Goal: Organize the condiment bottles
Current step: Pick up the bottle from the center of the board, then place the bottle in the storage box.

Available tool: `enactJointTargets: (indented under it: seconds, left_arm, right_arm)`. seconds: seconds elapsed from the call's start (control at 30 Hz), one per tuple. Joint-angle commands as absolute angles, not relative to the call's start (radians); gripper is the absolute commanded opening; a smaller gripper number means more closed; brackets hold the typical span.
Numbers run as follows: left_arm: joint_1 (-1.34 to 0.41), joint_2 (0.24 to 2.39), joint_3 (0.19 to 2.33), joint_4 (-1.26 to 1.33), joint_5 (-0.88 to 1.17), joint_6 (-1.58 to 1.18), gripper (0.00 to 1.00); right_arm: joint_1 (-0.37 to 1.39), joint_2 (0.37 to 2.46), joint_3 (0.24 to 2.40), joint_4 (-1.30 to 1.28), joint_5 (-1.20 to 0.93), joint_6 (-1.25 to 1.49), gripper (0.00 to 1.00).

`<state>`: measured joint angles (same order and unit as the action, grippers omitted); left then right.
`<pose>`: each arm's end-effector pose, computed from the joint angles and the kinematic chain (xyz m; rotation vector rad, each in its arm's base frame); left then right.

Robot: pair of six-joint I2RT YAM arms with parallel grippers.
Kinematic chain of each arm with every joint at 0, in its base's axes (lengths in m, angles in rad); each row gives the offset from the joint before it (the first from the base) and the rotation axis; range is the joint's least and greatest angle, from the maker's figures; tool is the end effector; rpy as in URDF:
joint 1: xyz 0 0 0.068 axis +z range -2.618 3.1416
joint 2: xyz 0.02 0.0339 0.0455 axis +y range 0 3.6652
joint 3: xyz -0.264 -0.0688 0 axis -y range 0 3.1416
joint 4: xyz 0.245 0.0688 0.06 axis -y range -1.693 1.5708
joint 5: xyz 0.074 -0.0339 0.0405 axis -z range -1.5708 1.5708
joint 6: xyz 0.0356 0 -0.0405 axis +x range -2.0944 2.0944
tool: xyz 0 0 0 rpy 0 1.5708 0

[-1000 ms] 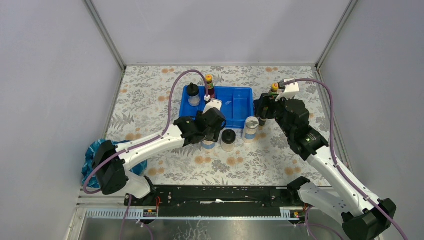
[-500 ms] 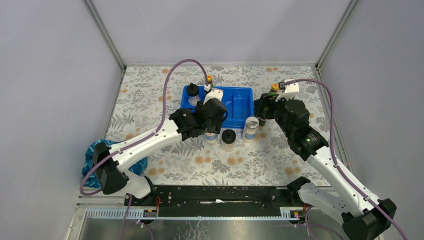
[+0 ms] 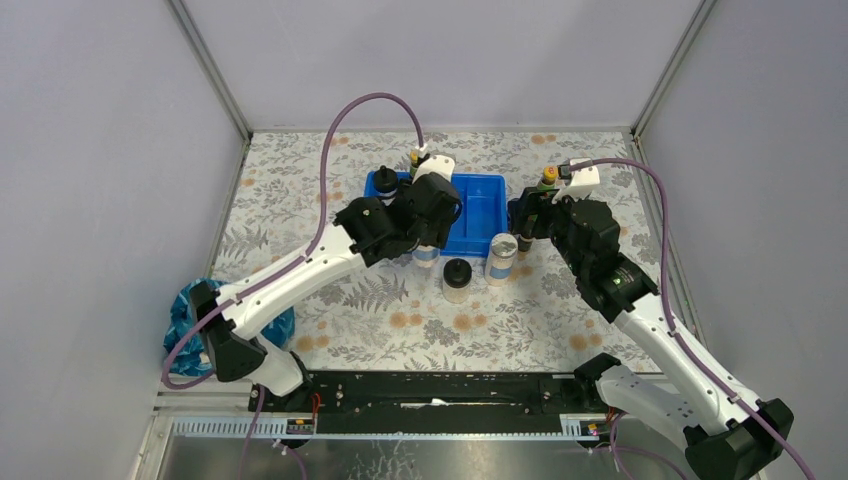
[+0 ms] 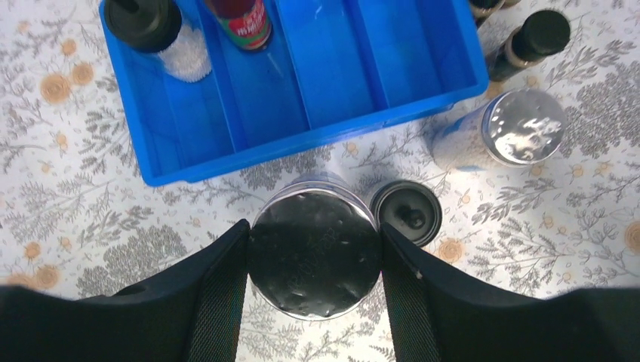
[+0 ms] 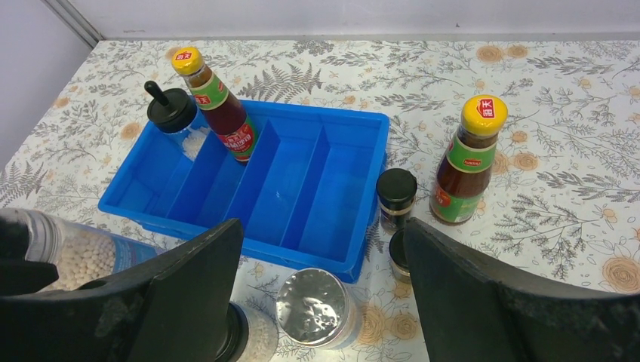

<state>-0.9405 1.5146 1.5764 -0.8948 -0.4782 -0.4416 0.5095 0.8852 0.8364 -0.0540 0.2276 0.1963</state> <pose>0.2001 -0.2465 0.3740 0.3548 2.2635 -0.1336 0.1860 0.0947 0.3547 -0.0906 1.6799 0.3423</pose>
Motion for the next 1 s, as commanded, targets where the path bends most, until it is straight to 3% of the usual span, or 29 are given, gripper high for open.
enactJointTargets:
  seconds: [0.0,0.27,0.6,0.97]
  left_arm:
    - [-0.934,1.555,1.678,-0.894,-0.523,-0.388,0.00]
    - [-0.916,1.660,1.816,-0.847,-0.568,-0.332,0.00]
    - [-0.800,1.846,2.020,-0.781,-0.463,-0.277,0.00]
    - [-0.698,1.955,2.055,-0.642,-0.320,-0.259,0.00]
  right_arm:
    - [0.508,0.866,0.837,-0.011,0.258,0.206,0.85]
    - [0.508,0.858,0.835,-0.009,0.270,0.206,0.85]
    - [0.507,0.861,0.827,-0.008,0.303,0.204,0.86]
    - [0.507,0.844,0.790,0.072,0.368,0.213,0.86]
